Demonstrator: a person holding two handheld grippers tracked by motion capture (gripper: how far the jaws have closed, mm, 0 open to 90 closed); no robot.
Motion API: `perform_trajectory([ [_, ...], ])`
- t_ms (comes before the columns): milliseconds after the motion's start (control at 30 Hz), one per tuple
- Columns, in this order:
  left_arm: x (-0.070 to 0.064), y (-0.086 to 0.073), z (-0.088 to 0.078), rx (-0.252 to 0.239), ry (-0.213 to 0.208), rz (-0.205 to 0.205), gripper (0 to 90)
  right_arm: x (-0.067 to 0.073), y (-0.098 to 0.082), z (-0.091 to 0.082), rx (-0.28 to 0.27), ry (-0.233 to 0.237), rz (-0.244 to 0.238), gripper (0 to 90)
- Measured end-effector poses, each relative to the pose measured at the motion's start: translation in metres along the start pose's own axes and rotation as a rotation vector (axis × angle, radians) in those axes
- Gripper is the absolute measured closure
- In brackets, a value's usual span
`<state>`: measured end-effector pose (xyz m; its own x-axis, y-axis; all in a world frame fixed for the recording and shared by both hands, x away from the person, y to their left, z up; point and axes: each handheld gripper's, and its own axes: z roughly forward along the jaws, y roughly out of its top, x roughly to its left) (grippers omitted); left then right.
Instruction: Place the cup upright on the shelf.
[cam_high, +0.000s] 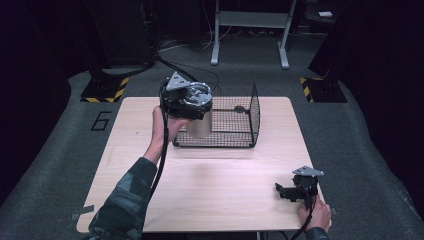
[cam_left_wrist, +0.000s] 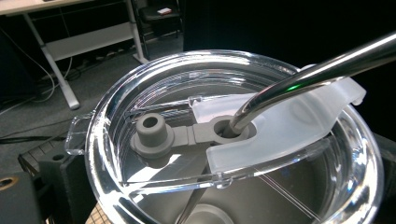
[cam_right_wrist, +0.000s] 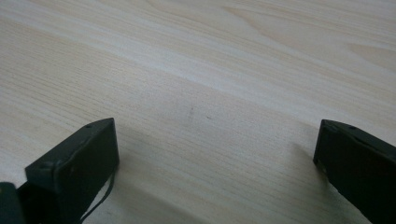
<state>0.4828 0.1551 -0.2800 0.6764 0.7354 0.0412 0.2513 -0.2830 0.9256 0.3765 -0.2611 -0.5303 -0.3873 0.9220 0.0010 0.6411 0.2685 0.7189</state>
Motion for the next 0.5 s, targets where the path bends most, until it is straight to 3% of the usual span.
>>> perform_trajectory([
  [500, 0.011, 0.009, 0.028, -0.001, 0.041, -0.038, 4.1, 0.0, 0.0, 0.0, 0.0, 0.0, -0.001, 0.0],
])
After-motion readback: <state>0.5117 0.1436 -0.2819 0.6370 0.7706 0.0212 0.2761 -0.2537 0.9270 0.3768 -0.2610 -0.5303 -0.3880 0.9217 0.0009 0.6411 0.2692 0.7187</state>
